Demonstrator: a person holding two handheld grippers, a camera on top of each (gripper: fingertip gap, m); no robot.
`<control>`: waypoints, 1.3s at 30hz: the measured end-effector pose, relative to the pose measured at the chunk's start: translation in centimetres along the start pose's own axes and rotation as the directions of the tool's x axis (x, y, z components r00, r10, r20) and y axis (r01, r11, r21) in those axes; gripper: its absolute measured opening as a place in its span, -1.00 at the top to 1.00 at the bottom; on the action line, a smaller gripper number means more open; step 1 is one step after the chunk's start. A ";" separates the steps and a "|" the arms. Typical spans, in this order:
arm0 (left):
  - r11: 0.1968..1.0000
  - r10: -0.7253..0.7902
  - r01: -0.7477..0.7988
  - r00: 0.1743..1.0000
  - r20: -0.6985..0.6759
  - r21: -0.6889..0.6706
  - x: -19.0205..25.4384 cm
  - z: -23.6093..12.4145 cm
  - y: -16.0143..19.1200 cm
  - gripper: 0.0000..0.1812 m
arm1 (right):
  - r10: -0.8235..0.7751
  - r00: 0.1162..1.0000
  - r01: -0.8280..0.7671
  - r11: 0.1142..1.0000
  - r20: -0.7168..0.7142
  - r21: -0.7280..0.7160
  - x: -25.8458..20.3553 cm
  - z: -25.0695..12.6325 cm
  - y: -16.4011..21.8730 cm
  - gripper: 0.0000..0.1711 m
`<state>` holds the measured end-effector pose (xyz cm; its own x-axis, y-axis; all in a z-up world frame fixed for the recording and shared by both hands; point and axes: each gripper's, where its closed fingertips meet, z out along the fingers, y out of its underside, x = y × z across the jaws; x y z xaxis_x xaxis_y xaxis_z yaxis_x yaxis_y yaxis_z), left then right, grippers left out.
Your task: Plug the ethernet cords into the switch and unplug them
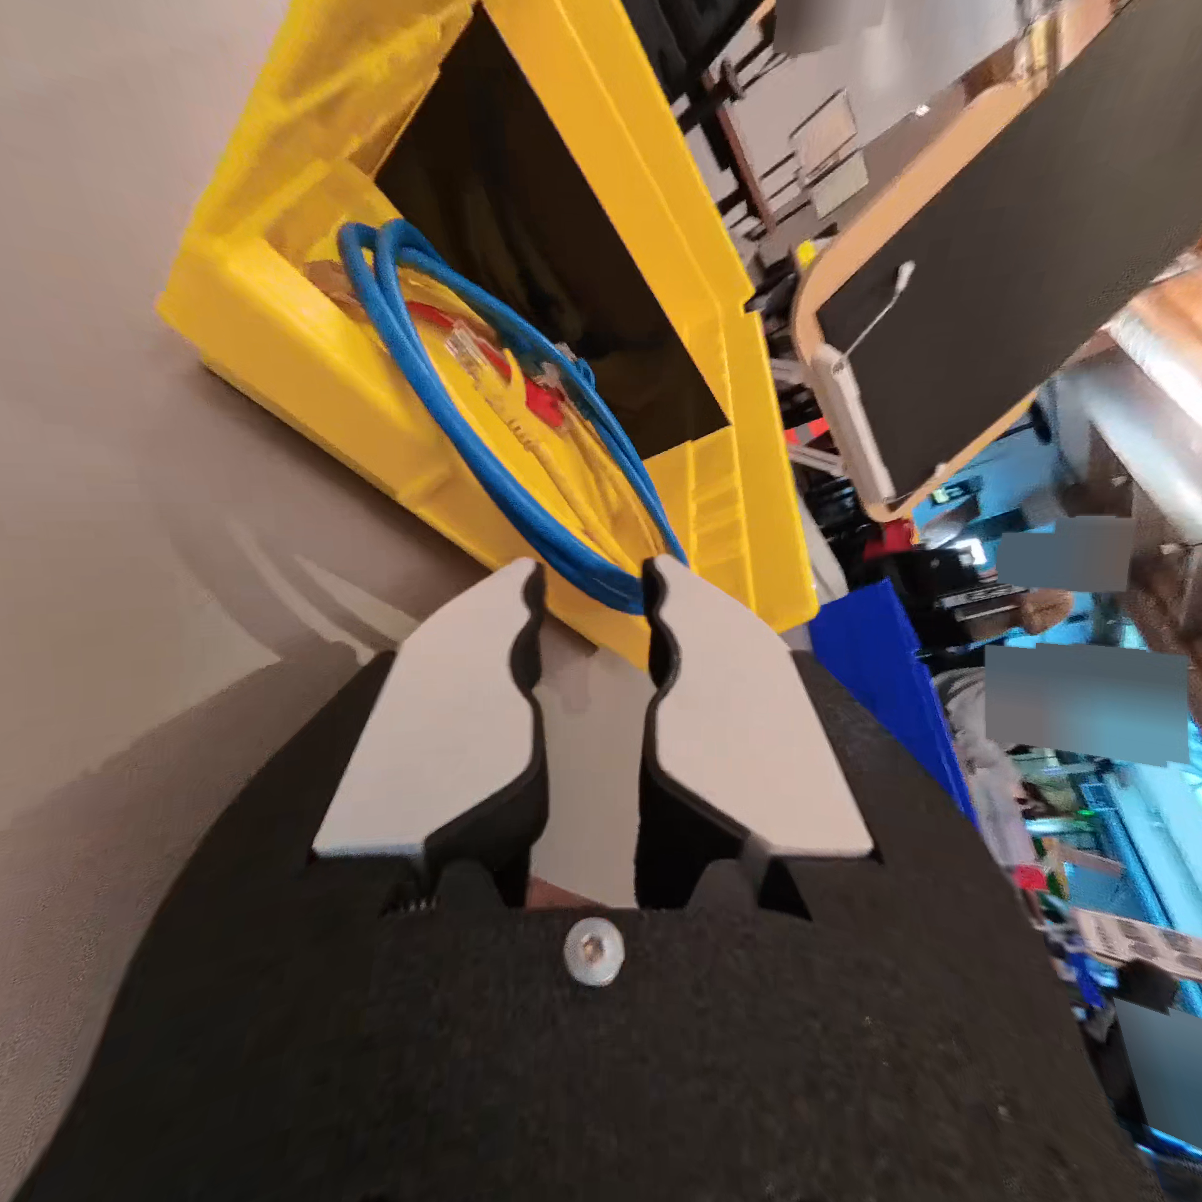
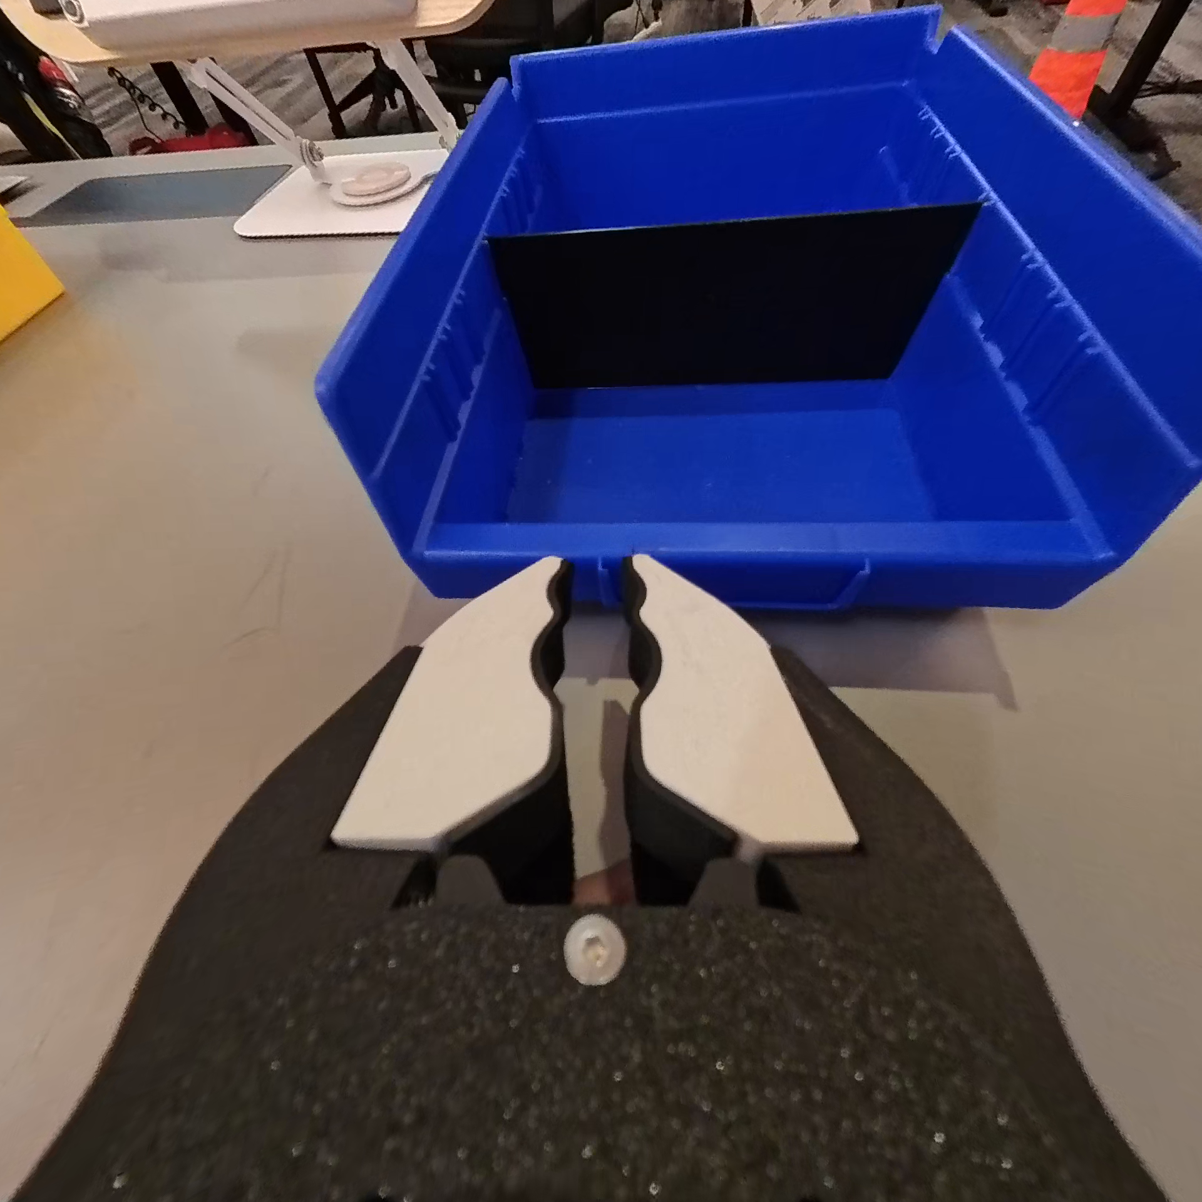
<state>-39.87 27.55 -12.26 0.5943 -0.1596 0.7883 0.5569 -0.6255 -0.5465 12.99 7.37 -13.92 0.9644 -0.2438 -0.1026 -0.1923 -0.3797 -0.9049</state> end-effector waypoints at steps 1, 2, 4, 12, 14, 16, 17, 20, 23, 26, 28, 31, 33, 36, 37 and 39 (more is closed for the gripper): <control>1.000 -0.017 0.017 0.999 -0.028 0.008 0.2 0.0 -0.1 0.77 | 0.003 1.000 -0.003 1.000 0.003 -0.002 0.0 0.0 0.1 0.84; 1.000 -0.029 0.029 0.998 -0.051 0.004 0.5 0.1 -0.1 0.79 | 0.006 1.000 -0.006 1.000 0.004 -0.004 0.0 0.0 0.1 0.84; 0.999 -0.037 0.037 0.997 -0.067 -0.003 0.6 0.2 -0.1 0.82 | 0.012 1.000 -0.012 1.000 0.007 -0.006 0.1 0.0 0.1 0.84; 0.943 0.333 -0.328 0.935 -0.123 0.064 5.1 -0.8 -0.5 0.92 | 0.000 1.000 0.000 1.000 0.002 -0.013 0.0 0.0 0.2 0.84; 0.860 0.510 -0.501 0.852 -0.120 0.100 7.0 -1.0 -0.2 0.94 | -0.005 1.000 0.005 1.000 0.001 -0.014 -0.1 0.0 0.3 0.84; 0.733 0.679 -0.670 0.729 -0.084 0.115 8.5 -1.1 0.4 0.94 | -0.006 1.000 0.006 1.000 -0.001 -0.014 0.0 0.0 0.3 0.84; 0.664 0.747 -0.739 0.661 -0.065 0.114 9.2 -1.2 0.8 0.94 | -0.007 1.000 0.007 1.000 -0.001 -0.013 0.0 0.0 0.2 0.84; 0.468 0.884 -0.873 0.461 -0.080 0.142 11.9 -1.4 3.2 0.94 | -0.010 1.000 0.010 1.000 -0.005 -0.010 0.1 -0.1 0.2 0.84; 0.265 0.960 -0.940 0.235 -0.151 0.217 15.4 -2.2 7.1 0.94 | -0.011 1.000 0.011 1.000 -0.003 -0.009 0.0 -0.1 0.2 0.84; 0.049 0.982 -0.967 0.001 -0.190 0.248 17.7 -2.5 12.1 0.94 | -0.013 1.000 0.013 1.000 -0.004 -0.007 0.0 -0.1 0.2 0.84; -0.038 0.965 -0.966 -0.102 -0.241 0.258 18.5 -2.5 15.9 0.94 | -0.015 1.000 0.015 1.000 -0.004 -0.008 0.0 -0.1 0.2 0.84; -0.152 0.913 -0.947 -0.244 -0.327 0.282 19.4 -2.6 21.7 0.94 | -0.018 1.000 0.018 1.000 -0.004 -0.008 0.0 -0.1 0.2 0.84; -0.198 0.867 -0.945 -0.293 -0.404 0.261 19.1 -2.3 25.1 0.94 | -0.022 1.000 0.022 1.000 -0.006 -0.008 0.0 -0.1 0.2 0.84; -0.219 0.812 -0.958 -0.285 -0.510 0.186 17.6 -1.1 28.9 0.94 | -0.028 1.000 0.028 1.000 -0.008 -0.008 -0.1 -0.2 0.2 0.84; -0.225 0.804 -0.962 -0.273 -0.528 0.155 17.2 -0.6 29.8 0.94 | -0.032 0.999 0.032 0.999 -0.008 -0.008 -0.1 -0.2 0.2 0.84; -0.223 0.808 -0.970 -0.237 -0.539 0.092 16.9 0.4 30.9 0.94 | -0.038 0.999 0.038 0.999 -0.008 -0.009 -0.2 -0.2 0.2 0.84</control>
<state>-12.37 5.79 -15.94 -0.0037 -0.8796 -0.4758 -0.6477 0.3646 -0.6690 12.76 7.15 -14.04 0.9694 -0.2368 -0.0649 -0.1574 -0.3966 -0.9044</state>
